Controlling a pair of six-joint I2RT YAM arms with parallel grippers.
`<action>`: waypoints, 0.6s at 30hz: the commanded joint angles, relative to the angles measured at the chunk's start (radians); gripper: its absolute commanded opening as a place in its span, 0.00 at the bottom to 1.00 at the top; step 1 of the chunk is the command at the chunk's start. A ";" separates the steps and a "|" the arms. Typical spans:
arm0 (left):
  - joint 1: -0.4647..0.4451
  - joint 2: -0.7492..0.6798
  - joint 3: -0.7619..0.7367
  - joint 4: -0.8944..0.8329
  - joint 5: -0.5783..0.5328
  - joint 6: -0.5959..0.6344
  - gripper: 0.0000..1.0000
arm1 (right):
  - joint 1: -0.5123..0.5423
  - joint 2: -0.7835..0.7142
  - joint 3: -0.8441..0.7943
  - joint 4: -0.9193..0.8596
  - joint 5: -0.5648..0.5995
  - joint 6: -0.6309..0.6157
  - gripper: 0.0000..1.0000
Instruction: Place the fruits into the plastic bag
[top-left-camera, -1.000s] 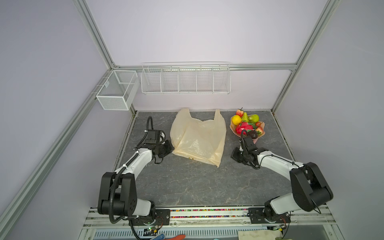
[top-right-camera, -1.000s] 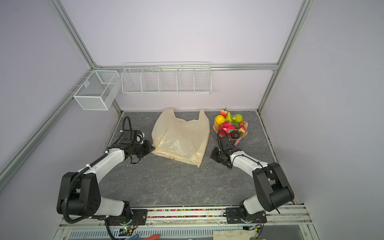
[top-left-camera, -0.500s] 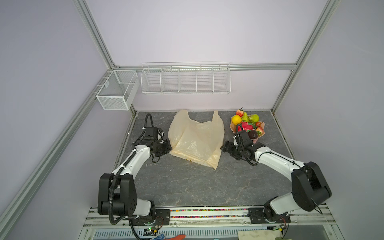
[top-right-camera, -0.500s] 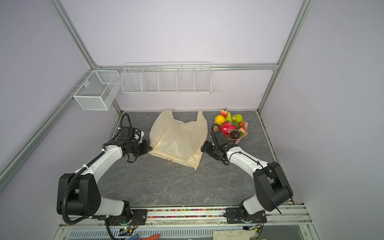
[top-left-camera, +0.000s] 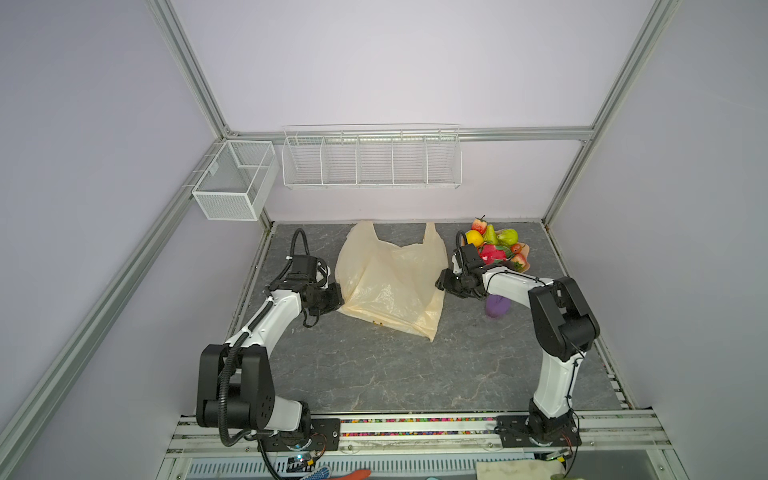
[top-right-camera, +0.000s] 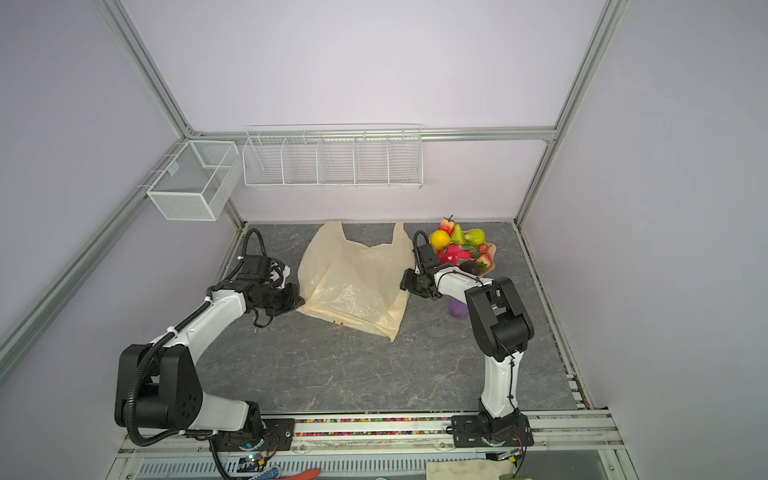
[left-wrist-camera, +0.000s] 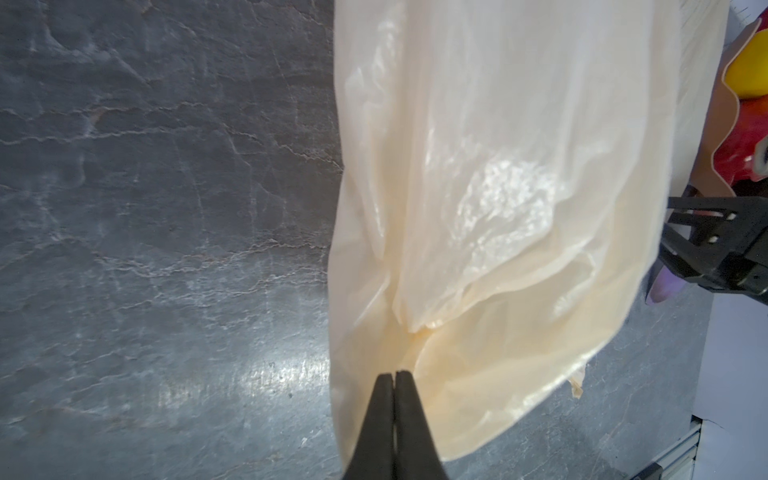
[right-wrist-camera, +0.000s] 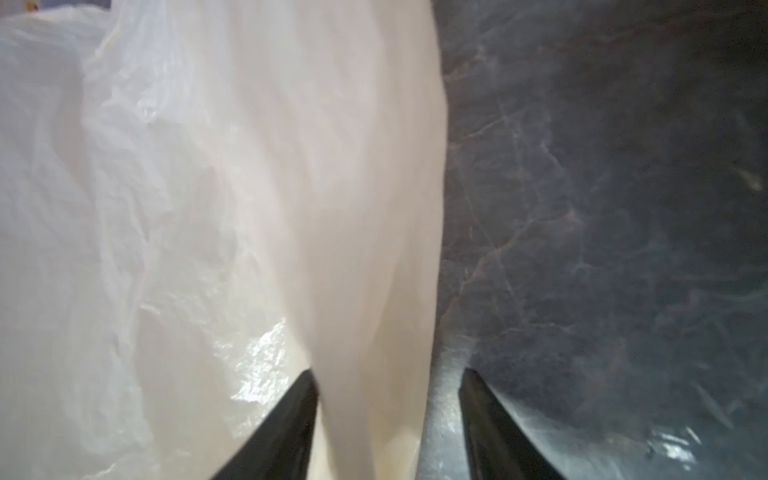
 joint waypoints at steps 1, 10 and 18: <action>0.004 0.016 0.033 -0.044 -0.042 0.033 0.00 | 0.000 0.009 -0.025 0.038 0.005 0.071 0.26; 0.107 0.093 0.195 -0.086 -0.203 -0.038 0.00 | 0.049 -0.227 -0.287 0.060 0.044 0.314 0.07; 0.126 0.289 0.417 -0.050 -0.208 -0.050 0.00 | 0.217 -0.401 -0.454 0.100 0.124 0.634 0.08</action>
